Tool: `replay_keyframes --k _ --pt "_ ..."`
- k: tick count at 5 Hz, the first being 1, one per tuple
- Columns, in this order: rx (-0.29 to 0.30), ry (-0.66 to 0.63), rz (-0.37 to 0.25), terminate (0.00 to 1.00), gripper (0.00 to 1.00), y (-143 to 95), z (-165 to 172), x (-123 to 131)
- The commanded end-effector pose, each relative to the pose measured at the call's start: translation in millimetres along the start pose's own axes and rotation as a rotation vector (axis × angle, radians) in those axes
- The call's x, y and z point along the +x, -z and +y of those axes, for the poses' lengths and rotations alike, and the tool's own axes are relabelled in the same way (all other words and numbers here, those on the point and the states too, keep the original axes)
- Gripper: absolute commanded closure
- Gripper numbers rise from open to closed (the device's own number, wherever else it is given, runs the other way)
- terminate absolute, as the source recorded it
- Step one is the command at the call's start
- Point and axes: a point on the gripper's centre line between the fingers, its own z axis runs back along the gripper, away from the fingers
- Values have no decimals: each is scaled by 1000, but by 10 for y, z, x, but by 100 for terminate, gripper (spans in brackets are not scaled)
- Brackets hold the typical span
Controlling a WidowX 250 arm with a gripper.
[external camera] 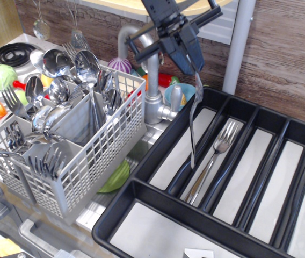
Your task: Put fork from basket to tray
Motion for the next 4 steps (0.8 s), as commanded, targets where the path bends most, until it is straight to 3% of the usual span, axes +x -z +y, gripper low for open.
replay_keyframes --k 1,2,3,4 --pt "-26 -12 -1 0 100 52 82 51" --pt "21 -134 -24 0 100 186 176 120" --pt "15 -309 -18 0 100 374 282 316" --pt "-30 -369 -4 0 100 527 334 429"
